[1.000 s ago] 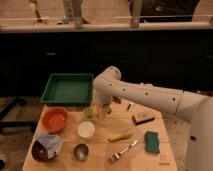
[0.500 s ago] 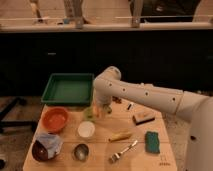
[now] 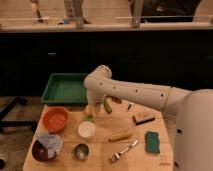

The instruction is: Place apple in plastic cup

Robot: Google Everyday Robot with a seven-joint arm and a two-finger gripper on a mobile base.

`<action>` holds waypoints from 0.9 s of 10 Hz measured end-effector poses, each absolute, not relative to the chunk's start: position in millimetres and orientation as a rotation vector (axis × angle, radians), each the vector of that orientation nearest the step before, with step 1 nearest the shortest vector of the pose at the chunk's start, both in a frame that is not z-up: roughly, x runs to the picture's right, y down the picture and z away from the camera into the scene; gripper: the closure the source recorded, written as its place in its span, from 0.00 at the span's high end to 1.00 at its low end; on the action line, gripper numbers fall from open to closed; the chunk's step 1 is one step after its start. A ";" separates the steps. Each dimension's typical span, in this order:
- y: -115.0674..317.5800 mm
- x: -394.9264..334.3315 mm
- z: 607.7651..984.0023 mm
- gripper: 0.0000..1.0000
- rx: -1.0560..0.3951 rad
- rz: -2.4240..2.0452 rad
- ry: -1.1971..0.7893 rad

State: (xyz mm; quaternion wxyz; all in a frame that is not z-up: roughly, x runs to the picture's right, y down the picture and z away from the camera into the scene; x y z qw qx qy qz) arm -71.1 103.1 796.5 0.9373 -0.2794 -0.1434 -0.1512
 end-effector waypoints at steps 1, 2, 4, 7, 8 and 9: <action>101.6 -72.9 796.9 0.00 -0.570 -0.313 -0.296; 100.8 -76.0 797.2 0.00 -0.570 -0.319 -0.300; 101.2 -82.0 798.7 0.00 -0.574 -0.323 -0.310; 107.2 -90.1 802.2 0.00 -0.589 -0.327 -0.325; 109.6 -92.2 803.5 0.00 -0.595 -0.328 -0.328; 111.7 -93.8 805.6 0.00 -0.603 -0.327 -0.331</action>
